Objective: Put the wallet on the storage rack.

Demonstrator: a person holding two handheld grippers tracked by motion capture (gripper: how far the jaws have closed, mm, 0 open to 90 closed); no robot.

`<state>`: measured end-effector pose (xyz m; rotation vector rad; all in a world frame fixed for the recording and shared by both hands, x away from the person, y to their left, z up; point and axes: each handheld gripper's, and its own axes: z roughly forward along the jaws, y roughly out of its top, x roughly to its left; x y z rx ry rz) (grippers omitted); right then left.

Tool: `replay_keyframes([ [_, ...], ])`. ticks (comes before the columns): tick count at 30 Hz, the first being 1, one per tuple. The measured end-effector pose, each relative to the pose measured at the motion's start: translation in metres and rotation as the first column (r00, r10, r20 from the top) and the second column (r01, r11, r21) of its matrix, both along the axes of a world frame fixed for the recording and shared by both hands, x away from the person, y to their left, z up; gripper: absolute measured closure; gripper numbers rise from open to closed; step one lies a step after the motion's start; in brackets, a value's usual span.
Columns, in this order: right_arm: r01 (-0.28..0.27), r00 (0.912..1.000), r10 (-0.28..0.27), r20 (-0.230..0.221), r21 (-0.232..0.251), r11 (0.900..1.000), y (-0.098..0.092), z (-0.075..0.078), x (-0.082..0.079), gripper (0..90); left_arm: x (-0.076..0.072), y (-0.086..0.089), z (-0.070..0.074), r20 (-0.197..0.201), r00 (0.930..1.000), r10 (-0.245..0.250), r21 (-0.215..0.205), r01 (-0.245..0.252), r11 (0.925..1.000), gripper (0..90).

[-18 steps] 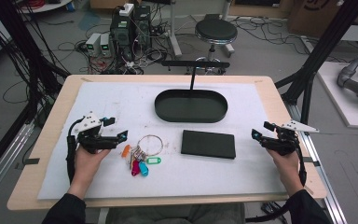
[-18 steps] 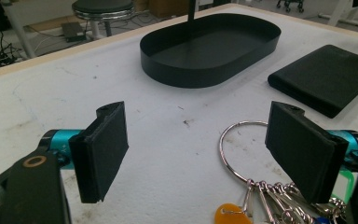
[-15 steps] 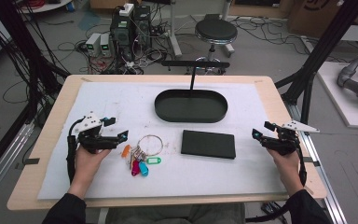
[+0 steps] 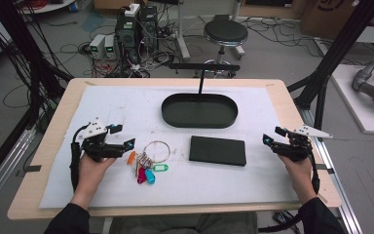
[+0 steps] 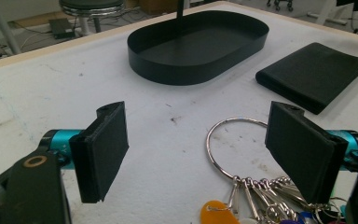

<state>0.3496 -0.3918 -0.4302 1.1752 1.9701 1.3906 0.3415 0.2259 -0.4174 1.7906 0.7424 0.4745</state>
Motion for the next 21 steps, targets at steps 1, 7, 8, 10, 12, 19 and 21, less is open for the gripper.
replay_keyframes([
  [1, -0.004, 1.0000, 0.004, 0.001, 0.003, 1.000, 0.001, 0.000, 0.000, 27.8, 0.000, 0.000, 0.000, 0.001, 1.0000, -0.002, 0.000, 0.002, 1.0000, 21.2],
  [7, -0.018, 0.9998, 0.018, -0.008, 0.003, 1.000, 0.002, -0.001, 0.002, 28.1, 0.001, -0.002, -0.001, -0.003, 0.9999, -0.014, -0.002, 0.014, 0.9999, 21.2],
  [8, -0.020, 0.9997, 0.020, -0.014, 0.006, 1.000, 0.002, -0.001, 0.002, 28.3, 0.001, -0.002, -0.001, -0.004, 0.9999, -0.016, -0.002, 0.016, 0.9999, 21.2],
  [10, -0.033, 0.9993, 0.033, -0.015, 0.001, 0.999, 0.003, -0.002, 0.003, 29.8, 0.001, -0.003, -0.001, -0.003, 0.9999, -0.017, -0.005, 0.017, 0.9998, 21.3],
  [12, -0.043, 0.9990, 0.043, -0.016, -0.004, 0.999, 0.005, -0.002, 0.005, 30.4, 0.000, -0.003, -0.001, 0.000, 0.9998, -0.020, -0.008, 0.020, 0.9998, 21.3],
  [19, -0.072, 0.9965, 0.072, -0.043, -0.003, 0.997, 0.016, -0.002, 0.014, 38.0, -0.002, -0.003, -0.002, -0.003, 0.9997, -0.024, -0.014, 0.024, 0.9996, 21.2],
  [21, -0.081, 0.9951, 0.081, -0.056, -0.004, 0.997, 0.020, -0.002, 0.018, 39.2, -0.003, -0.003, -0.002, -0.005, 0.9997, -0.024, -0.014, 0.024, 0.9996, 21.2],
])
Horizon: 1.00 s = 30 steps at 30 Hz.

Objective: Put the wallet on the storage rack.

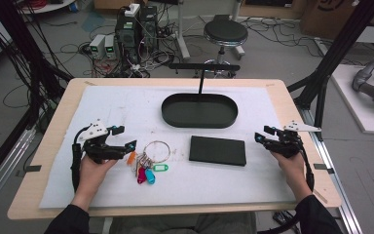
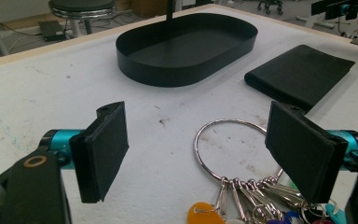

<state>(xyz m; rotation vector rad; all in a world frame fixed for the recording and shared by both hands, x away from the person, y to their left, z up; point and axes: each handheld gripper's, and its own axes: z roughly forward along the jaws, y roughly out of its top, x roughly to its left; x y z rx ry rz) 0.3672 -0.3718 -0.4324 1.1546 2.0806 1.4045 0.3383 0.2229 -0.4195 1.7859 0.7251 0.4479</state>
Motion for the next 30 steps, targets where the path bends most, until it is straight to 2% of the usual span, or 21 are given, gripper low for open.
replay_keyframes([
  [7, -0.062, 0.9951, 0.060, -0.079, -0.022, 0.998, 0.021, -0.005, 0.013, 45.1, -0.003, 0.003, -0.002, -0.006, 1.0000, 0.002, 0.000, -0.002, 1.0000, 21.2],
  [10, -0.081, 0.9895, 0.076, -0.123, -0.038, 0.996, 0.028, -0.008, 0.017, 47.0, -0.004, 0.005, -0.002, -0.008, 0.9999, 0.006, -0.002, -0.006, 1.0000, 21.2],
  [12, -0.104, 0.9823, 0.097, -0.160, -0.040, 0.994, 0.032, -0.011, 0.021, 47.2, -0.004, 0.006, -0.002, -0.011, 0.9999, 0.006, -0.003, -0.006, 1.0000, 21.2],
  [15, -0.114, 0.9776, 0.102, -0.184, -0.053, 0.992, 0.037, -0.014, 0.023, 48.8, -0.006, 0.007, -0.002, -0.010, 0.9999, 0.006, -0.001, -0.006, 1.0000, 21.2],
  [18, -0.127, 0.9666, 0.112, -0.230, -0.049, 0.991, 0.039, -0.018, 0.027, 48.2, -0.006, 0.007, -0.002, -0.010, 0.9999, 0.006, 0.003, -0.006, 1.0000, 21.2],
  [23, -0.136, 0.9382, 0.135, -0.319, 0.019, 0.990, 0.036, -0.023, 0.033, 50.2, -0.007, 0.007, -0.002, -0.010, 0.9999, 0.014, 0.019, -0.013, 0.9997, 21.4],
  [25, -0.145, 0.9206, 0.159, -0.357, 0.065, 0.987, 0.034, -0.024, 0.035, 57.7, -0.007, 0.005, -0.002, -0.013, 0.9998, 0.012, 0.026, -0.012, 0.9996, 21.6],
  [26, -0.151, 0.9155, 0.170, -0.365, 0.078, 0.985, 0.034, -0.024, 0.035, 60.8, -0.007, 0.005, -0.002, -0.013, 0.9999, 0.011, 0.025, -0.010, 0.9996, 21.6],
  [29, -0.151, 0.9130, 0.171, -0.370, 0.084, 0.985, 0.034, -0.024, 0.034, 65.0, -0.006, 0.002, -0.002, -0.012, 0.9999, 0.009, 0.028, -0.008, 0.9996, 21.6],
  [30, -0.153, 0.9161, 0.171, -0.363, 0.078, 0.985, 0.033, -0.023, 0.034, 68.7, -0.006, 0.002, -0.002, -0.013, 0.9999, 0.005, 0.029, -0.005, 0.9996, 21.6],
])
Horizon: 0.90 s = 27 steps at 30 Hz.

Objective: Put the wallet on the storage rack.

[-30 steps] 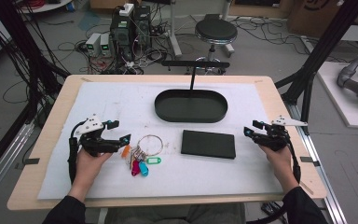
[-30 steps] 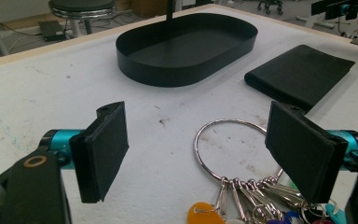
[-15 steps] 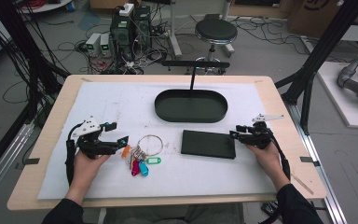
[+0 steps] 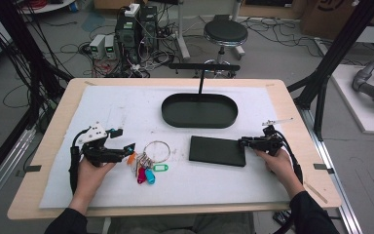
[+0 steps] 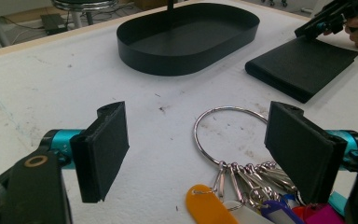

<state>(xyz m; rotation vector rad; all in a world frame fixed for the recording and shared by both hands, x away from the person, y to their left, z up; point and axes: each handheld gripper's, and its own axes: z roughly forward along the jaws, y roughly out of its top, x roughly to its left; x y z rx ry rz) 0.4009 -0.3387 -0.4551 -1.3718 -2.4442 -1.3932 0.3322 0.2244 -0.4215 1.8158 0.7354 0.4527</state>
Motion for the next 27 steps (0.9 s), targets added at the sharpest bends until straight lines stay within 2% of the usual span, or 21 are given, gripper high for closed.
replay_keyframes([
  [2, -0.002, 0.9997, 0.002, 0.023, -0.012, 1.000, -0.001, 0.002, -0.002, 74.0, 0.000, -0.001, 0.000, 0.003, 1.0000, -0.002, 0.003, 0.002, 1.0000, 21.6],
  [5, -0.009, 0.9973, 0.013, 0.072, -0.048, 0.999, 0.002, 0.007, -0.005, 76.5, 0.001, -0.002, 0.001, 0.002, 1.0000, -0.004, 0.003, 0.004, 1.0000, 21.6],
  [8, -0.011, 0.9951, 0.016, 0.098, -0.048, 0.999, 0.002, 0.010, -0.008, 78.0, 0.002, -0.003, 0.001, 0.003, 1.0000, -0.007, 0.002, 0.007, 1.0000, 21.6],
  [10, -0.021, 0.9864, 0.028, 0.162, -0.048, 0.999, 0.002, 0.017, -0.014, 78.4, 0.002, -0.004, 0.002, 0.005, 1.0000, -0.006, -0.004, 0.006, 1.0000, 21.6],
  [11, -0.021, 0.9864, 0.028, 0.162, -0.048, 0.999, 0.002, 0.017, -0.014, 78.4, 0.003, -0.004, 0.002, 0.007, 0.9999, -0.008, -0.005, 0.008, 1.0000, 21.6],
  [12, -0.032, 0.9772, 0.040, 0.208, -0.044, 0.999, 0.002, 0.022, -0.019, 78.7, 0.004, -0.006, 0.004, 0.010, 0.9999, -0.011, -0.012, 0.011, 0.9999, 21.6],
  [13, -0.037, 0.9715, 0.046, 0.233, -0.042, 0.998, 0.002, 0.025, -0.021, 79.0, 0.004, -0.006, 0.004, 0.010, 0.9999, -0.011, -0.012, 0.011, 0.9999, 21.6],
  [17, -0.080, 0.9378, 0.087, 0.336, -0.037, 0.996, 0.002, 0.034, -0.031, 79.7, 0.006, -0.016, 0.009, 0.018, 0.9994, -0.030, -0.020, 0.030, 0.9994, 21.6],
  [20, -0.110, 0.9185, 0.116, 0.378, -0.037, 0.993, 0.002, 0.038, -0.037, 80.0, 0.008, -0.023, 0.012, 0.013, 0.9985, -0.053, -0.041, 0.053, 0.9977, 21.6],
  [21, -0.110, 0.9185, 0.116, 0.378, -0.037, 0.993, 0.002, 0.038, -0.037, 80.0, 0.008, -0.027, 0.013, 0.011, 0.9978, -0.065, -0.049, 0.065, 0.9967, 21.6],
  [22, -0.132, 0.9074, 0.139, 0.397, -0.045, 0.990, 0.001, 0.039, -0.039, 79.9, 0.009, -0.035, 0.017, 0.014, 0.9962, -0.087, -0.052, 0.087, 0.9948, 21.6],
  [23, -0.132, 0.9074, 0.139, 0.397, -0.045, 0.990, 0.001, 0.039, -0.039, 79.9, 0.009, -0.035, 0.017, 0.014, 0.9962, -0.087, -0.052, 0.087, 0.9948, 21.5],
  [24, -0.156, 0.8964, 0.163, 0.412, -0.050, 0.986, 0.000, 0.039, -0.043, 79.9, 0.011, -0.044, 0.020, 0.008, 0.9936, -0.113, -0.072, 0.113, 0.9910, 21.6],
  [25, -0.164, 0.8892, 0.173, 0.424, -0.057, 0.985, 0.000, 0.040, -0.044, 79.9, 0.011, -0.044, 0.020, 0.008, 0.9936, -0.113, -0.072, 0.113, 0.9910, 21.6],
  [26, -0.174, 0.8858, 0.182, 0.427, -0.060, 0.983, 0.000, 0.041, -0.046, 79.9, 0.013, -0.054, 0.022, 0.002, 0.9897, -0.143, -0.077, 0.143, 0.9868, 21.6],
  [27, -0.182, 0.8765, 0.193, 0.441, -0.067, 0.981, -0.001, 0.041, -0.046, 79.9, 0.014, -0.059, 0.023, -0.002, 0.9882, -0.153, -0.075, 0.153, 0.9854, 21.6],
])
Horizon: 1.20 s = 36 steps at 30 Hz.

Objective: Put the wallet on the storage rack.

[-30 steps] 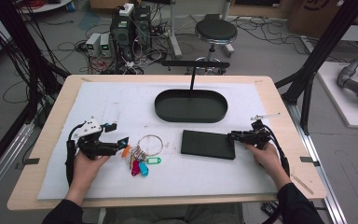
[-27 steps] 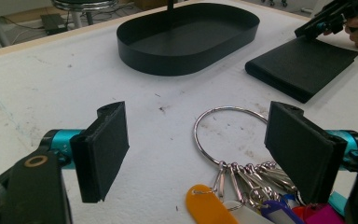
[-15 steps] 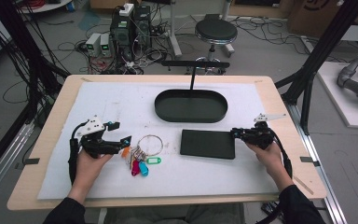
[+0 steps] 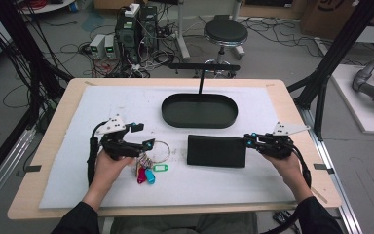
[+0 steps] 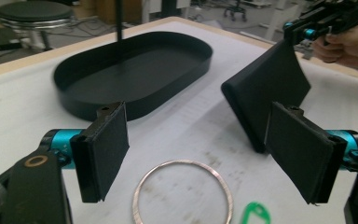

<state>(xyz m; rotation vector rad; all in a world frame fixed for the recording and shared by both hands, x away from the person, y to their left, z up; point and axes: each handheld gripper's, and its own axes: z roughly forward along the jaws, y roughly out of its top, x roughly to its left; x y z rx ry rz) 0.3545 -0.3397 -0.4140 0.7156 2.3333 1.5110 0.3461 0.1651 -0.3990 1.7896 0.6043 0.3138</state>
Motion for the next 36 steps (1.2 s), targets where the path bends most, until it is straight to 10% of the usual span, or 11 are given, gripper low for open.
replay_keyframes([
  [26, -0.182, 0.9779, 0.185, 0.097, -0.037, 0.983, -0.003, 0.006, -0.020, 80.2, 0.023, -0.096, -0.011, -0.088, 0.9711, -0.222, 0.075, 0.229, 0.9706, 23.2],
  [33, -0.193, 0.9762, 0.195, 0.094, -0.032, 0.981, -0.004, 0.006, -0.020, 79.9, 0.022, -0.109, -0.016, -0.070, 0.9451, -0.319, 0.164, 0.327, 0.9308, 50.7],
  [36, -0.194, 0.9762, 0.196, 0.092, -0.029, 0.981, -0.004, 0.006, -0.020, 79.2, 0.021, -0.110, -0.016, -0.051, 0.9471, -0.317, 0.182, 0.321, 0.9295, 61.4],
])
